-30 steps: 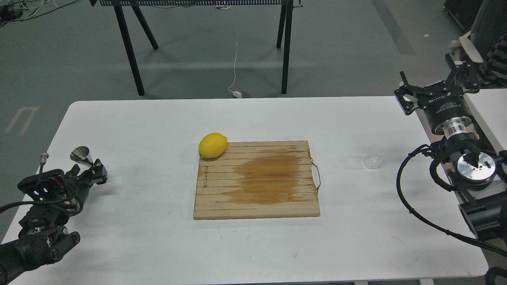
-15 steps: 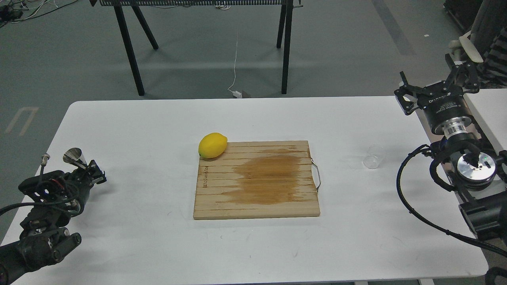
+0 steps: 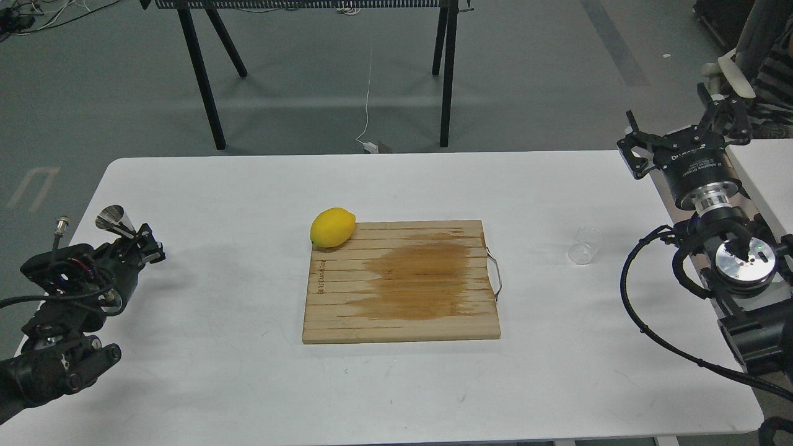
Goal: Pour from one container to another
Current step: 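Close the left gripper around the metal jigger, then lift the jigger with the left gripper and carry it over the board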
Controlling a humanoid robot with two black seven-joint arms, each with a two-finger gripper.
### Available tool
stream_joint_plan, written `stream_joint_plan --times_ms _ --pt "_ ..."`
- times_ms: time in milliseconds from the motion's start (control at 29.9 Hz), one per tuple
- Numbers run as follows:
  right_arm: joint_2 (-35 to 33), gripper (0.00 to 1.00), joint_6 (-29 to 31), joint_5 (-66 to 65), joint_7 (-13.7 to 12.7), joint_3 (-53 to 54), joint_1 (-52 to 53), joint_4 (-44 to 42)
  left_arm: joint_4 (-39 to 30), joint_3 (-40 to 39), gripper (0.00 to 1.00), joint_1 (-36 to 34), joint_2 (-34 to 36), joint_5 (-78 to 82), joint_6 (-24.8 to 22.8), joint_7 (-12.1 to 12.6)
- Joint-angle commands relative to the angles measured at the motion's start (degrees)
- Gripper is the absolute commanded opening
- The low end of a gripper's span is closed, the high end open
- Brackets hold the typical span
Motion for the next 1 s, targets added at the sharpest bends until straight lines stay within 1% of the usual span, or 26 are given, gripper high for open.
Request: stream_joint_plan --times_ms 0,100,201,267,334,435,535,635,769,836,969 --pt "0.0 1.0 -0.2 0.0 0.0 0.0 0.4 0.0 -5.9 0.1 0.02 -2.6 4.1 3.4 0.0 0.2" --pt "-0.1 1.0 -0.5 0.0 -0.1 0.0 0.8 0.0 -11.5 0.0 0.02 -4.5 8.3 7.6 0.0 0.5" --pt "-0.1 1.0 -0.6 0.0 -0.2 -0.1 0.9 0.0 -18.3 0.0 0.02 -6.3 13.1 9.5 0.0 1.4" --pt "-0.1 1.0 -0.7 0.0 -0.2 0.0 0.9 0.0 -21.5 0.0 0.02 -7.6 15.7 11.8 0.0 2.2" --pt "-0.2 1.0 -0.9 0.0 -0.2 -0.1 1.1 0.0 -24.8 -0.1 0.02 -8.8 18.2 15.7 -0.1 2.4" --pt "-0.3 1.0 -1.3 0.0 -0.2 -0.1 1.2 0.0 -30.8 -0.1 0.02 -10.2 21.8 19.0 -2.1 3.0" --pt "-0.6 1.0 -1.3 0.0 -0.2 -0.1 1.1 0.0 -36.9 -0.2 0.02 -11.5 23.8 21.1 -3.7 4.8" --pt "-1.7 1.0 -1.3 0.0 -0.2 -0.1 1.1 0.0 -41.6 -0.2 0.02 -13.6 24.0 24.5 -5.9 6.0" --pt "-1.8 1.0 -1.3 0.0 -0.2 -0.1 1.2 -0.1 -47.0 -0.4 0.02 -16.9 23.1 29.1 -10.8 10.1" --pt "-2.1 1.0 -1.4 0.0 -0.2 0.0 1.2 -0.2 -48.6 -0.4 0.02 -18.9 21.0 31.8 -13.9 11.0" --pt "-2.2 1.0 -1.2 0.1 -0.5 0.2 1.2 -1.0 -50.0 -0.4 0.02 -22.5 14.9 34.9 -20.2 12.1"
